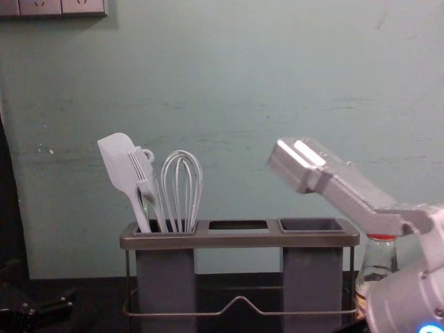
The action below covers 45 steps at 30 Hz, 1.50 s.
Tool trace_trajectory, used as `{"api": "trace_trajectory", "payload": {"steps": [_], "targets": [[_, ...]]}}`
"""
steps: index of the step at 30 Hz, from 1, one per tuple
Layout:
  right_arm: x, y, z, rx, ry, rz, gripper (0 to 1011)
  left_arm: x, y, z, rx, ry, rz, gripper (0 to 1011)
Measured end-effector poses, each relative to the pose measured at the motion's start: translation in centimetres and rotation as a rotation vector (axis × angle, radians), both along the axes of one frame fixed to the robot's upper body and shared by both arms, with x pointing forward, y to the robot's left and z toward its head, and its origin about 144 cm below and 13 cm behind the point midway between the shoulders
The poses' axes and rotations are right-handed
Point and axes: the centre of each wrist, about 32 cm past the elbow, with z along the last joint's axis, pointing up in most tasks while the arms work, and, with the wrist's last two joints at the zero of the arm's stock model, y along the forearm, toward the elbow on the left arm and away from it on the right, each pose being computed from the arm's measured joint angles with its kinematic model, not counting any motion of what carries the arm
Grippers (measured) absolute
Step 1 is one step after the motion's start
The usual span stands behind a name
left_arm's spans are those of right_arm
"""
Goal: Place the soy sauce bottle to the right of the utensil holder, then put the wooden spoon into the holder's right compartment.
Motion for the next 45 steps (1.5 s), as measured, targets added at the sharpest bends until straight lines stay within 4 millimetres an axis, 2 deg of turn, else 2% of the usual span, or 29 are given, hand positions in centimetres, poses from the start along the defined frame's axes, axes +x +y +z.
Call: {"api": "trace_trajectory", "payload": {"steps": [16,45], "targets": [[1.6,2.6,-1.2,-0.061,0.042,0.013,1004,0.0,0.0,0.0,0.0,0.0,0.0,1000],[2.7,3.8,-1.4,-0.11,0.078,-0.013,1004,0.0,0.0,0.0,0.0,0.0,0.0,1000]]}}
